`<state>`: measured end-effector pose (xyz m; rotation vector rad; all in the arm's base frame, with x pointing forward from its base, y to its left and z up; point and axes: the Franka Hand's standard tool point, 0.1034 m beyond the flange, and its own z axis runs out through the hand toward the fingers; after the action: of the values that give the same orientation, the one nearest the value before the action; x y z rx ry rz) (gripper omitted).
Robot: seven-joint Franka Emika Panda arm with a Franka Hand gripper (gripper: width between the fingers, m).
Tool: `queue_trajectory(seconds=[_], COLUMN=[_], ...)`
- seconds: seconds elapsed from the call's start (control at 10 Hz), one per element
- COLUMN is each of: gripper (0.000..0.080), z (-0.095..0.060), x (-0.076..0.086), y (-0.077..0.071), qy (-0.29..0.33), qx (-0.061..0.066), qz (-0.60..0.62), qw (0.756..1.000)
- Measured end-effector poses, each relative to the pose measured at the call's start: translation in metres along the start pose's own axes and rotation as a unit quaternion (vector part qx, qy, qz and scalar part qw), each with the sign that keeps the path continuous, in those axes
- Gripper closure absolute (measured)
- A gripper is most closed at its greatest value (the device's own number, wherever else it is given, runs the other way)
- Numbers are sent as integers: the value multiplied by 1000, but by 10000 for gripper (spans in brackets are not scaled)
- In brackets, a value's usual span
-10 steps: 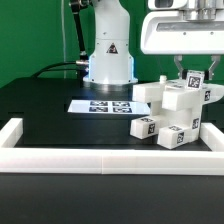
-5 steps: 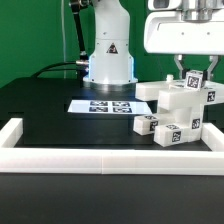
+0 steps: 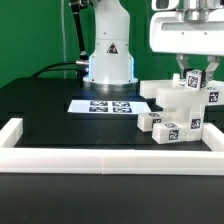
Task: Assemble chair
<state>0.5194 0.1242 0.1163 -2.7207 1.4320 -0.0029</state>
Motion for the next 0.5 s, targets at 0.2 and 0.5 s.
queue_trajectory(seconds=[0.2, 0.5], gripper=[445, 170], z=[0, -1], x=[0, -3], y=[0, -1], qy=[0, 0], qx=[0, 0], qz=[-7, -62], qw=[1000, 998])
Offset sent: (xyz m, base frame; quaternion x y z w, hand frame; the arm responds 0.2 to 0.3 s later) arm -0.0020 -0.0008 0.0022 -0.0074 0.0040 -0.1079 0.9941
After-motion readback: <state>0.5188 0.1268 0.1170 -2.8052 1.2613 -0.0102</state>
